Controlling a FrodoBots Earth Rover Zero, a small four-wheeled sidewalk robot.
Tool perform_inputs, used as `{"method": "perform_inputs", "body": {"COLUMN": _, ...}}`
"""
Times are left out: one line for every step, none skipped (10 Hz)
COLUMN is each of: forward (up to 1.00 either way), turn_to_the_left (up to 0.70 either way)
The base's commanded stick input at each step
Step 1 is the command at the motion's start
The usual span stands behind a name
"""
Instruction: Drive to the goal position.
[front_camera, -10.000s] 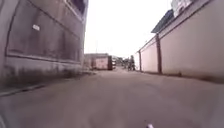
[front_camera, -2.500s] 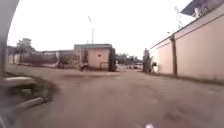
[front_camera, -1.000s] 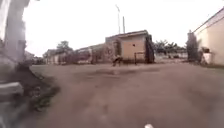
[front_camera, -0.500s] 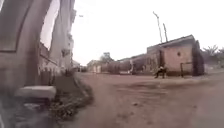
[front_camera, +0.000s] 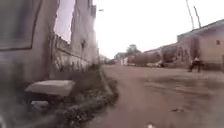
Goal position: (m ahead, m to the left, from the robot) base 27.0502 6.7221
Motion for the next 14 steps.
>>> {"method": "perform_inputs", "body": {"forward": 1.00, "turn_to_the_left": 0.00}}
{"method": "perform_inputs", "body": {"forward": 1.00, "turn_to_the_left": 0.00}}
{"method": "perform_inputs", "body": {"forward": 1.00, "turn_to_the_left": -0.31}}
{"method": "perform_inputs", "body": {"forward": 1.00, "turn_to_the_left": -0.40}}
{"method": "perform_inputs", "body": {"forward": 1.00, "turn_to_the_left": -0.40}}
{"method": "perform_inputs", "body": {"forward": 1.00, "turn_to_the_left": -0.40}}
{"method": "perform_inputs", "body": {"forward": 1.00, "turn_to_the_left": -0.40}}
{"method": "perform_inputs", "body": {"forward": 1.00, "turn_to_the_left": -0.40}}
{"method": "perform_inputs", "body": {"forward": 1.00, "turn_to_the_left": -0.40}}
{"method": "perform_inputs", "body": {"forward": 1.00, "turn_to_the_left": -0.40}}
{"method": "perform_inputs", "body": {"forward": 1.00, "turn_to_the_left": -0.40}}
{"method": "perform_inputs", "body": {"forward": 1.00, "turn_to_the_left": -0.40}}
{"method": "perform_inputs", "body": {"forward": 1.00, "turn_to_the_left": -0.32}}
{"method": "perform_inputs", "body": {"forward": 1.00, "turn_to_the_left": -0.16}}
